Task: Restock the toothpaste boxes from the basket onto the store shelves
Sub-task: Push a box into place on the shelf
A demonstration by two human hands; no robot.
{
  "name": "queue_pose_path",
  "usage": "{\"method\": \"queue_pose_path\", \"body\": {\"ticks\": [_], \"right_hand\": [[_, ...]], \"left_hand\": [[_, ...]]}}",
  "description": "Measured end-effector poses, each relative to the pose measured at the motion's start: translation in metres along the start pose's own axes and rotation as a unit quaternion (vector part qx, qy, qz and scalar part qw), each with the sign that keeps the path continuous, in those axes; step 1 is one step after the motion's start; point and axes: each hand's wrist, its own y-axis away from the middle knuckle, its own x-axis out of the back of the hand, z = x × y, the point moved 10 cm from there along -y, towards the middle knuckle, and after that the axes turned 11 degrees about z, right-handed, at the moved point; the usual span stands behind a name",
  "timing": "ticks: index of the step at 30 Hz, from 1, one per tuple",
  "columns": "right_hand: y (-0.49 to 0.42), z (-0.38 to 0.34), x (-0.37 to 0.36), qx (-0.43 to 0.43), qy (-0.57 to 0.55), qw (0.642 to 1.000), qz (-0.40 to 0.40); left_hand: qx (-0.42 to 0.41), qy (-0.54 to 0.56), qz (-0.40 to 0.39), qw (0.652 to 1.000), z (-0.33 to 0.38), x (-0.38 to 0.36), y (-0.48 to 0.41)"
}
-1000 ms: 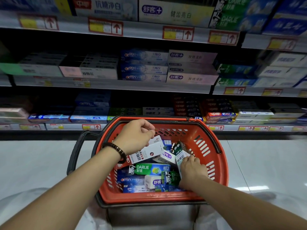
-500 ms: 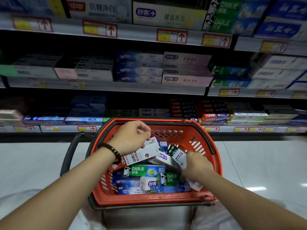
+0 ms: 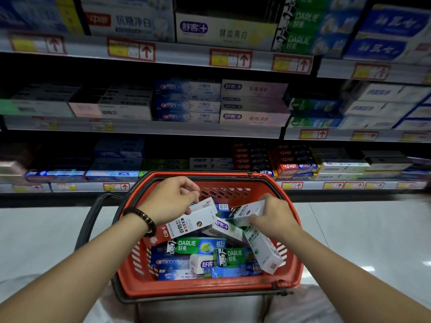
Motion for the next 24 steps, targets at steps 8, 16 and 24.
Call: {"method": "queue_pose_path", "body": {"ticks": [8,16,24], "right_hand": [[-0.004,-0.009,0.036,-0.001,-0.067,0.996,0.061],[0.001,-0.027,0.081,0.001,-0.2,0.972,0.122],[-0.001,-0.02,0.089,-0.056,-0.299,0.945,0.116]], "left_hand": [[-0.002,-0.007,0.004,1.0,0.003,-0.001,-0.001],[-0.01,-0.016,0.015,1.0,0.001,0.002,-0.002],[-0.014,-0.013,0.036,0.999,-0.004,0.007,-0.007]]}}
